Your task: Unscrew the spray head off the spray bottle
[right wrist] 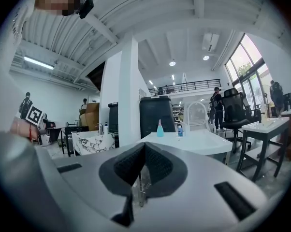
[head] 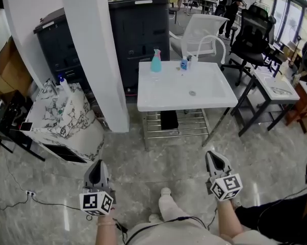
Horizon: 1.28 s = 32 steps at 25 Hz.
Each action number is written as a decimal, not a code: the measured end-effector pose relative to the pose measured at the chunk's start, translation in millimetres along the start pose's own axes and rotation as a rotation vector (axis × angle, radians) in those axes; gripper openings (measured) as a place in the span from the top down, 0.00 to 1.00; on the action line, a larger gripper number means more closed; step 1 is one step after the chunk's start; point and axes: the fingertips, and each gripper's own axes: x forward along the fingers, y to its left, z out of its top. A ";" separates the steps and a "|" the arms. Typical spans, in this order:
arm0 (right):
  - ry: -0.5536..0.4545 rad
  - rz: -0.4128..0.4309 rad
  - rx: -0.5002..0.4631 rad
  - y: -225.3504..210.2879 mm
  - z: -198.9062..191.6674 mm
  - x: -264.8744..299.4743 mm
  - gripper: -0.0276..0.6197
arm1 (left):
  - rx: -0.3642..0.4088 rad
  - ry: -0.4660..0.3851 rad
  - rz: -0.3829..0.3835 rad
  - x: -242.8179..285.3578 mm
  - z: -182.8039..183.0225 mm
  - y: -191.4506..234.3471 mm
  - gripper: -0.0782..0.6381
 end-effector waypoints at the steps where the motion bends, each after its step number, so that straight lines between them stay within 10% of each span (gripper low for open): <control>1: -0.001 0.000 0.000 -4.9 0.6 6.2 0.95 | 0.002 0.002 0.000 7.4 -0.2 -0.7 0.88; 32: 0.039 0.039 0.041 -118.3 -9.8 192.6 0.95 | 0.014 0.019 0.013 218.0 -7.1 -2.8 0.88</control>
